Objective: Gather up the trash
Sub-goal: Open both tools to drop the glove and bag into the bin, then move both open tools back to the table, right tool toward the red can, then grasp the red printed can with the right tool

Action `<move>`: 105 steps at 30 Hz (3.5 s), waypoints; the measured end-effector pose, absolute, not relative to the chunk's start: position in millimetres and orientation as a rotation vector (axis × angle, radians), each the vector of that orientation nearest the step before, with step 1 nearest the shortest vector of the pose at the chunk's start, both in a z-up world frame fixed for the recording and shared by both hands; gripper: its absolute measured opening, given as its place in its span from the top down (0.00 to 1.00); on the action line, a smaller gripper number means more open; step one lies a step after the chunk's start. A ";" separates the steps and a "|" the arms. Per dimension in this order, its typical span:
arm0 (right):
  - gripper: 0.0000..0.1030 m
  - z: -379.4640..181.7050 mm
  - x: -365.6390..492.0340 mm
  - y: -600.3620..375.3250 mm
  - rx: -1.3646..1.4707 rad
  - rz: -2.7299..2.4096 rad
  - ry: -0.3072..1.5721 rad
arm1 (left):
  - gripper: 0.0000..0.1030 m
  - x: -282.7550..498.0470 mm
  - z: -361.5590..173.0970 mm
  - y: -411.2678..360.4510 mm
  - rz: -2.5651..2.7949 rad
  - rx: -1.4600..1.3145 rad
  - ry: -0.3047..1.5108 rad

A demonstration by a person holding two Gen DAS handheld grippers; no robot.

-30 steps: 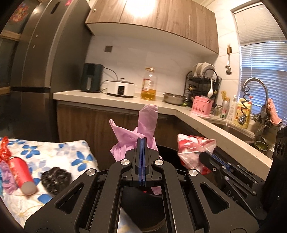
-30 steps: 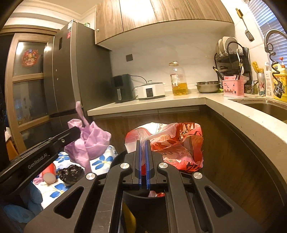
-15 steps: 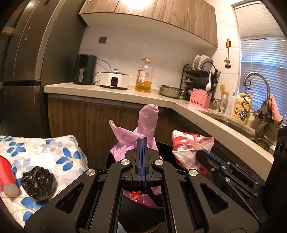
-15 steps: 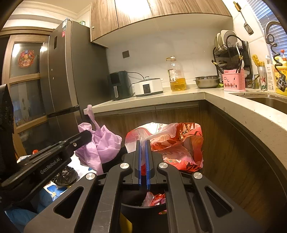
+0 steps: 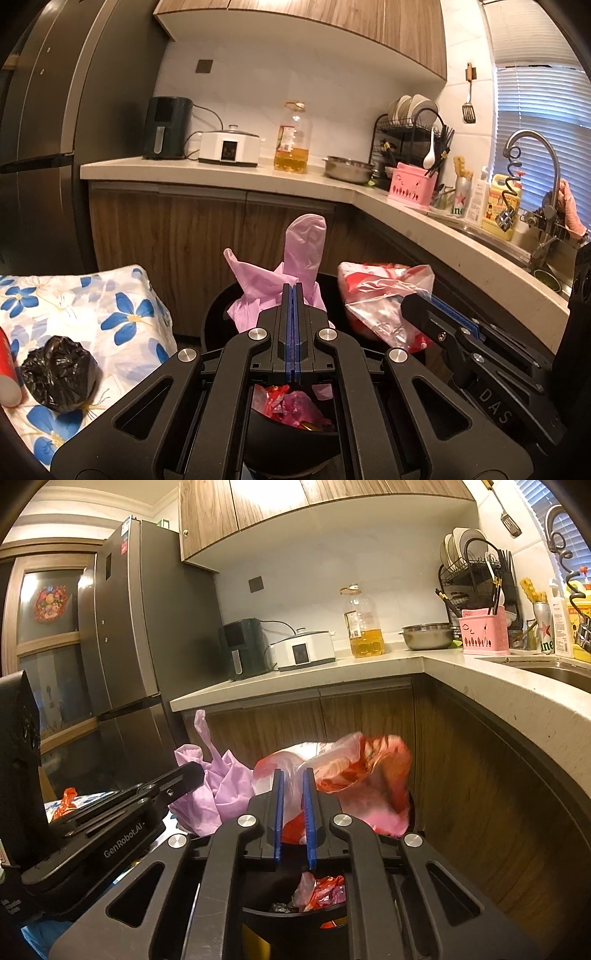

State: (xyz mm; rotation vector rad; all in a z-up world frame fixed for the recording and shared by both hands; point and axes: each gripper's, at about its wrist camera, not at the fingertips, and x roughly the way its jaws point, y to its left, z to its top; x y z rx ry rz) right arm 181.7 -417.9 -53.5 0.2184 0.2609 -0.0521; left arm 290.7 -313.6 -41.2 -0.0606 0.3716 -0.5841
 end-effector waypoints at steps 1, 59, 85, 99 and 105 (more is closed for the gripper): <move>0.90 -54.5 182.5 -418.0 0.217 -0.052 0.264 | 1.00 291.7 -43.1 -313.7 -0.588 -0.059 0.378; 0.33 -85.3 200.7 -185.7 0.148 0.328 0.414 | 0.11 154.1 -68.4 15.4 0.144 -0.253 0.380; 0.33 -109.9 289.5 -92.4 -0.025 0.483 0.593 | 0.11 163.8 -86.2 70.1 0.204 -0.323 0.413; 0.47 -114.4 293.3 -89.3 -0.042 0.491 0.628 | 0.11 162.6 -84.9 68.6 0.203 -0.311 0.416; 0.48 -107.3 281.0 -93.1 -0.036 0.504 0.619 | 0.11 161.4 -81.4 69.2 0.200 -0.312 0.410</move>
